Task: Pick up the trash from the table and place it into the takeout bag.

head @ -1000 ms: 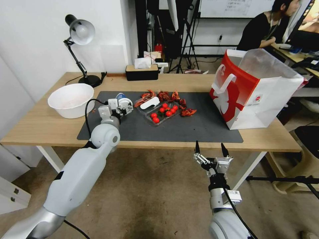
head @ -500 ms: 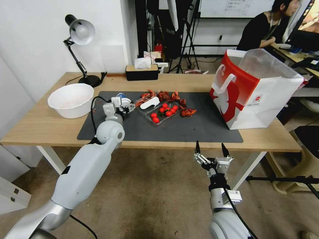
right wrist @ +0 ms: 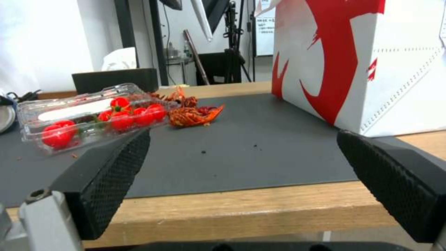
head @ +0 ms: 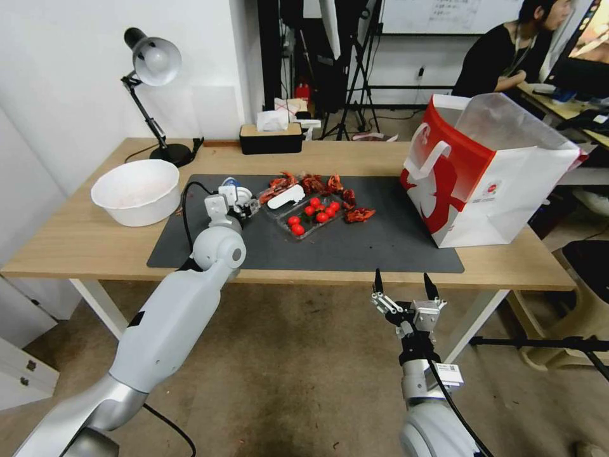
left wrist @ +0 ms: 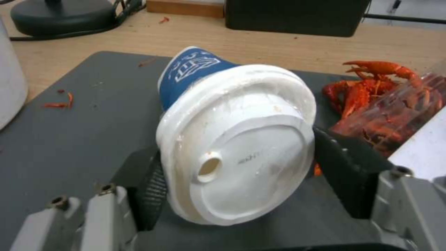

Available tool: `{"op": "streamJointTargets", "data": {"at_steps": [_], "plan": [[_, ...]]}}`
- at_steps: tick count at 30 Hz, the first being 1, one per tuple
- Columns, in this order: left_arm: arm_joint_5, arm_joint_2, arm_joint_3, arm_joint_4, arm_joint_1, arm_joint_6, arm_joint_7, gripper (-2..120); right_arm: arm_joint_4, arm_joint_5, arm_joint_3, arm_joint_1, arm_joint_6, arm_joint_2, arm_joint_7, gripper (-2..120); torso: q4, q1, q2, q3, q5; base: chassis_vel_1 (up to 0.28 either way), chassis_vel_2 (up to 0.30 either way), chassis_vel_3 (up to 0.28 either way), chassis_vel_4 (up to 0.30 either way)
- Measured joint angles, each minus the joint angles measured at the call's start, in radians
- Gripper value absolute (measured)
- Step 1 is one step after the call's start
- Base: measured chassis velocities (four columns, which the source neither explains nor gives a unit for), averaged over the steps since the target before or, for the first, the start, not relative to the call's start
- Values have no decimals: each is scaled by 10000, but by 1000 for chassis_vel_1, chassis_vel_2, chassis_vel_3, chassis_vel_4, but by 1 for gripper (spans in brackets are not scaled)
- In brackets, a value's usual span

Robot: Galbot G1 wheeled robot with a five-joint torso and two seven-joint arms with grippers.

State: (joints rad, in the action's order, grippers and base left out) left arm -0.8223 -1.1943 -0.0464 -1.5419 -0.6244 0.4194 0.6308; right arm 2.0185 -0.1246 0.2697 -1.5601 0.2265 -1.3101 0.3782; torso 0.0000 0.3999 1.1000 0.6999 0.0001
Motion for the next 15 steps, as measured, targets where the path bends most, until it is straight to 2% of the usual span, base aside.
{"op": "streamJointTargets", "data": {"at_steps": [2, 10, 12, 14, 15], "plan": [[19, 30, -3, 8, -1, -10, -6, 64, -12, 0, -2, -3, 3, -10, 0, 100, -1, -1, 1, 0, 0, 0, 0, 0, 0], [109, 130, 6, 8, -31, -142, -149, 63, -13, 2, -24, 23, 4, -12, 0, 100, 1, 0, 2, 0, -1, 0, 0, 0, 0], [430, 261, 125, 22, -6, -612, -637, 63, -13, 6, -27, 5, 4, -13, 0, 100, 4, 1, 0, 2, -6, 0, 0, 0, 0], [483, 290, 165, 24, 17, -713, -738, 63, -13, 6, -28, 1, 4, -13, 0, 100, 4, 1, 1, 2, -6, 0, 0, 0, 0], [599, 407, 357, 26, 135, -1127, -1186, 62, -13, 9, -29, -12, 5, -12, 0, 100, 3, 0, 1, 1, -1, 0, 0, 0, 0]]}}
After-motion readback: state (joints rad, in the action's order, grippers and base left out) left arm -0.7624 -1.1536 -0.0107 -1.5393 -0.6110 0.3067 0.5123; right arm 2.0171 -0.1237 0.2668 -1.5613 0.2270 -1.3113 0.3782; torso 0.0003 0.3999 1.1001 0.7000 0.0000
